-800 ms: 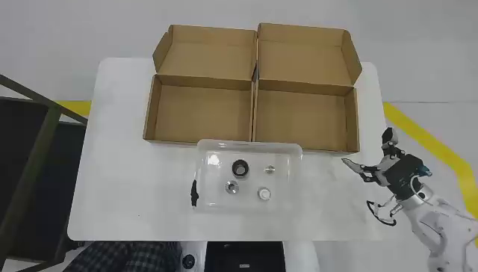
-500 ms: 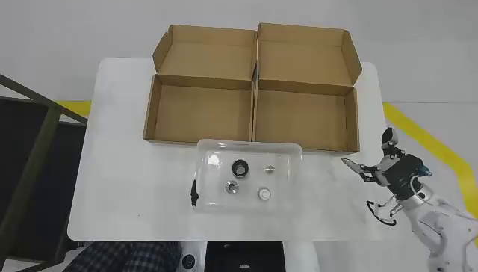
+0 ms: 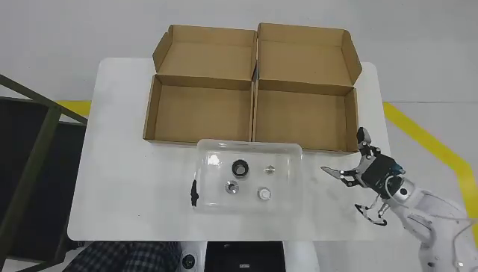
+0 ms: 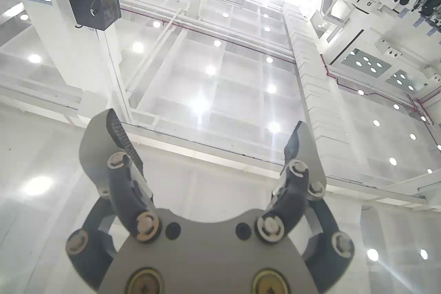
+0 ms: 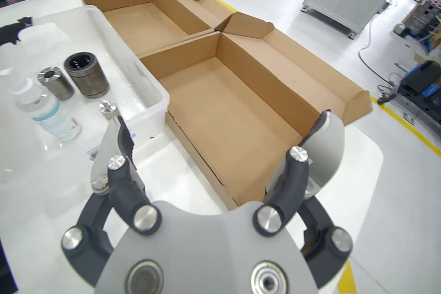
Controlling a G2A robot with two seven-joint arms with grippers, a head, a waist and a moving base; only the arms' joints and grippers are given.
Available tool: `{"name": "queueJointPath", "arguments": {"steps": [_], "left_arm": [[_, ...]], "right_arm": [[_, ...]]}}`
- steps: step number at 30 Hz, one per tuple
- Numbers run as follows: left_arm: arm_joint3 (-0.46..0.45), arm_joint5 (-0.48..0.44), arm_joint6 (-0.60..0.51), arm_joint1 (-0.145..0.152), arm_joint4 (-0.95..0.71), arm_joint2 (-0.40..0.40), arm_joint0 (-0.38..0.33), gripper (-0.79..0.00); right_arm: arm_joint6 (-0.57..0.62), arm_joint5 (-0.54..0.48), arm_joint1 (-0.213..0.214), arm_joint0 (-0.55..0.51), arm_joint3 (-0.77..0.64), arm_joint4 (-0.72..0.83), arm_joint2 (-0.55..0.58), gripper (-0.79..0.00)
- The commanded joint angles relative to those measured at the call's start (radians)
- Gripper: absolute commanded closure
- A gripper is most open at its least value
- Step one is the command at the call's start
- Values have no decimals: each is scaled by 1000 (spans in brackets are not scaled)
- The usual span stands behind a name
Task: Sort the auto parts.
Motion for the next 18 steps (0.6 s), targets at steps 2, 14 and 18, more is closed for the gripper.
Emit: {"name": "queueJointPath", "arguments": {"steps": [2, 14, 18], "left_arm": [[0, 0, 0, 0, 0, 0, 0, -785], [0, 0, 0, 0, 0, 0, 0, -785], [0, 0, 0, 0, 0, 0, 0, -785]], "right_arm": [[15, -70, 4, 13, -27, 20, -31, -785], [160, -186, 20, 30, -180, -14, -187, -785], [203, -172, 20, 45, -191, -52, -250, -785]]}}
